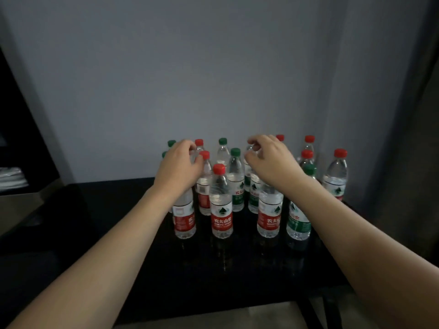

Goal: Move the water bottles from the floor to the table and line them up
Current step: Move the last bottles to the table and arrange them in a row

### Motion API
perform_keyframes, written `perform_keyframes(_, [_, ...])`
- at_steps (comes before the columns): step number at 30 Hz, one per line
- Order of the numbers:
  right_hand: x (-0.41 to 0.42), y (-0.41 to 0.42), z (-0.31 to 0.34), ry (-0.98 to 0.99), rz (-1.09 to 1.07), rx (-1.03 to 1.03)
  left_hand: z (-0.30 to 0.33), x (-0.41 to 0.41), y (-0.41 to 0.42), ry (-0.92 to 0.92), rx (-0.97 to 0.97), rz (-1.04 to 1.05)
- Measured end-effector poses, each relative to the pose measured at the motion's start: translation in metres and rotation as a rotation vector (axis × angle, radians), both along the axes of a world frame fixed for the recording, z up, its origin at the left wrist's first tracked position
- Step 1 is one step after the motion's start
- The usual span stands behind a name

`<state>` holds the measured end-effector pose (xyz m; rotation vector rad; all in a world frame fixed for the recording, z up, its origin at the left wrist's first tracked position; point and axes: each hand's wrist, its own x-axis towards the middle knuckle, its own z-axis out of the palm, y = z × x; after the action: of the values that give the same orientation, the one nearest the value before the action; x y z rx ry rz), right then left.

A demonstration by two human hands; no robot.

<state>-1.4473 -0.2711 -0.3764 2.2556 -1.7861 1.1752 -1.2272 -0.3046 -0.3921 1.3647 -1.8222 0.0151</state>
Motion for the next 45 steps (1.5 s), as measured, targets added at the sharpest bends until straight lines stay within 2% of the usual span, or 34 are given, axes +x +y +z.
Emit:
perform_keyframes(4, [0.044,-0.033,-0.016,0.119,0.05,0.184,-0.014,0.035,-0.012,0.018,0.111,0.051])
perform_keyframes(8, [0.062,-0.062,-0.031,0.266,0.064,0.317,-0.029,0.048,-0.026,0.004,0.13,-0.008])
perform_keyframes(12, [0.067,-0.082,-0.045,0.34,0.006,0.264,-0.043,0.059,-0.039,0.039,0.106,-0.062])
perform_keyframes(17, [0.064,-0.095,-0.056,0.34,-0.02,0.222,-0.062,0.066,-0.045,0.15,0.109,-0.13])
perform_keyframes(24, [0.063,-0.098,-0.06,0.313,-0.01,0.242,-0.066,0.058,-0.047,0.182,0.114,-0.138])
perform_keyframes(36, [0.066,-0.088,-0.054,0.305,0.0,0.293,-0.065,0.056,-0.047,0.029,0.177,-0.006])
perform_keyframes(43, [0.067,-0.088,-0.052,0.32,-0.013,0.323,-0.055,0.041,-0.042,-0.268,0.05,0.153])
perform_keyframes(45, [0.068,-0.084,-0.048,0.342,-0.023,0.341,-0.049,0.038,-0.038,-0.319,0.063,0.194])
